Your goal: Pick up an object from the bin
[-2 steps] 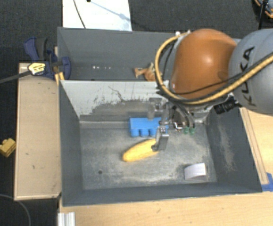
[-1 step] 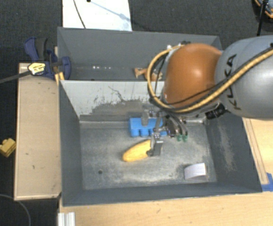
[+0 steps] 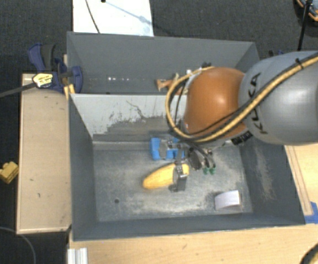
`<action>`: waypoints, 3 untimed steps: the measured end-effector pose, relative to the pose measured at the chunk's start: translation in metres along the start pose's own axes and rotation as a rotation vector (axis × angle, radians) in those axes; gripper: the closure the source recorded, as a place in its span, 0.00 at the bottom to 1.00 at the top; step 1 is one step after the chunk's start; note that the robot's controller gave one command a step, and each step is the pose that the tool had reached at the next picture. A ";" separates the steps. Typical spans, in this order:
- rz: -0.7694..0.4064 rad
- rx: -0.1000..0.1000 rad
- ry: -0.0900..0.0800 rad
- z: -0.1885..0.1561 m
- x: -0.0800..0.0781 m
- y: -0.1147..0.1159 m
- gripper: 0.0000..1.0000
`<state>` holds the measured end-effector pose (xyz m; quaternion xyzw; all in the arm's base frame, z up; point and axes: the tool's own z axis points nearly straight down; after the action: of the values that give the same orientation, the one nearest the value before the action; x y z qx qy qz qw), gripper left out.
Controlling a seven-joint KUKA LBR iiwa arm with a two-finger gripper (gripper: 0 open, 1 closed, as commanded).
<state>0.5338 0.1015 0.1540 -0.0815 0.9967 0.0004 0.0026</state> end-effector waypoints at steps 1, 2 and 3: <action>-0.243 -0.001 0.004 0.038 -0.002 -0.005 0.00; -0.294 -0.001 0.002 0.046 -0.003 -0.007 0.00; -0.374 -0.003 0.013 0.027 -0.007 -0.009 0.00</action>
Offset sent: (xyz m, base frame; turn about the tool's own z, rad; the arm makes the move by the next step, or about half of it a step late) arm 0.0087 -0.0166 -0.0803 -0.3619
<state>0.5421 0.0937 0.1267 -0.2655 0.9641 0.0011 -0.0037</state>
